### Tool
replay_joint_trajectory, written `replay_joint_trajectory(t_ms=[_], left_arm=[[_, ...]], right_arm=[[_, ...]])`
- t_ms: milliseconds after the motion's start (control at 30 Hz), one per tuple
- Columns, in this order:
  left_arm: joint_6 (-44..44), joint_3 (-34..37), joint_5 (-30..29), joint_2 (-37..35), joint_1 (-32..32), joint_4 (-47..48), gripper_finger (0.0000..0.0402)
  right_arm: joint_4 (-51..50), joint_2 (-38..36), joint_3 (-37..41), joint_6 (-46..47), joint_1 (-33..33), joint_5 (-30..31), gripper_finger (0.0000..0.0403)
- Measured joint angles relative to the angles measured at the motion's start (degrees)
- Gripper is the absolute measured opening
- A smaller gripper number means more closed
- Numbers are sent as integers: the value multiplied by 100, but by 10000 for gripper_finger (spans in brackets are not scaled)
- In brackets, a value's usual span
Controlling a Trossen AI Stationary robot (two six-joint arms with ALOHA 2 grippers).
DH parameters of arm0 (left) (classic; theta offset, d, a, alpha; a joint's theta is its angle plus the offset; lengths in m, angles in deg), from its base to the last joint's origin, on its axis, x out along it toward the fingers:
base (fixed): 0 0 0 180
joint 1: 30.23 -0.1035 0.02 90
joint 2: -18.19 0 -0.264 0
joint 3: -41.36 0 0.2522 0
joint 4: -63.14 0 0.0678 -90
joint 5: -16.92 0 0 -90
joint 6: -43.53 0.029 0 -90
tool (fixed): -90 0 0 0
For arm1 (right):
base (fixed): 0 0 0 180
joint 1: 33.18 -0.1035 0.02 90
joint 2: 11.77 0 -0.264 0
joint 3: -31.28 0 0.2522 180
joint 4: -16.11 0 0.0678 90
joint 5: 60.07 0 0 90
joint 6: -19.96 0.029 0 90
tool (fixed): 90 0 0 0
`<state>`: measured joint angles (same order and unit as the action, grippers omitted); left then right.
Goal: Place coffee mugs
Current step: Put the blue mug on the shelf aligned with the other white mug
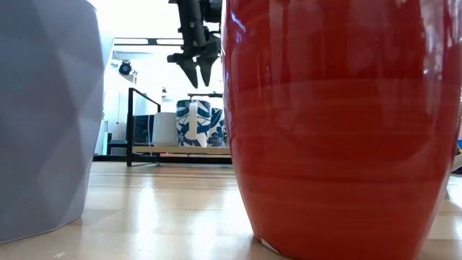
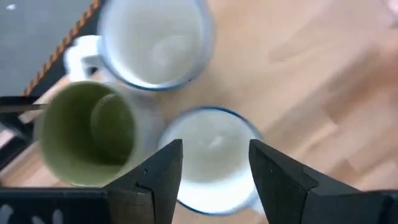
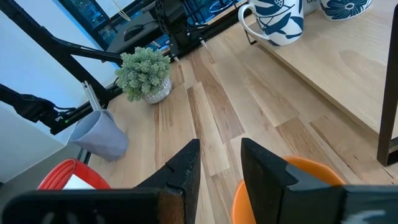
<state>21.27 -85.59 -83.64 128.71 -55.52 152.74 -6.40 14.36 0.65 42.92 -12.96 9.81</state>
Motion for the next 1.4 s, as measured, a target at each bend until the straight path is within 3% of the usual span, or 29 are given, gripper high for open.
replay_joint_trajectory(t_ms=[200,433,667,933,1067,1233,1400], left_arm=[[704,-31,-61,0,682,159,174],[2383,-29,33,-280,1675,533,174],[1828,240,160,-1130,2296,1334,174],[635,1905,92,-3037,3191,1056,174],[-49,2926,68,-4005,3747,686,174],[-642,4139,-373,-5049,4369,-68,174],[-772,5181,-762,-5800,4790,-1037,174]], right_arm=[[-2,4,0,-92,-1,0,97],[52,7,0,-231,1,0,97],[1073,14,0,-673,1,2,97],[1598,16,0,-638,-1,60,97],[1636,17,0,-186,-1,465,97],[2314,19,0,212,0,1084,97],[3132,402,-444,-53,-121,1434,97]])
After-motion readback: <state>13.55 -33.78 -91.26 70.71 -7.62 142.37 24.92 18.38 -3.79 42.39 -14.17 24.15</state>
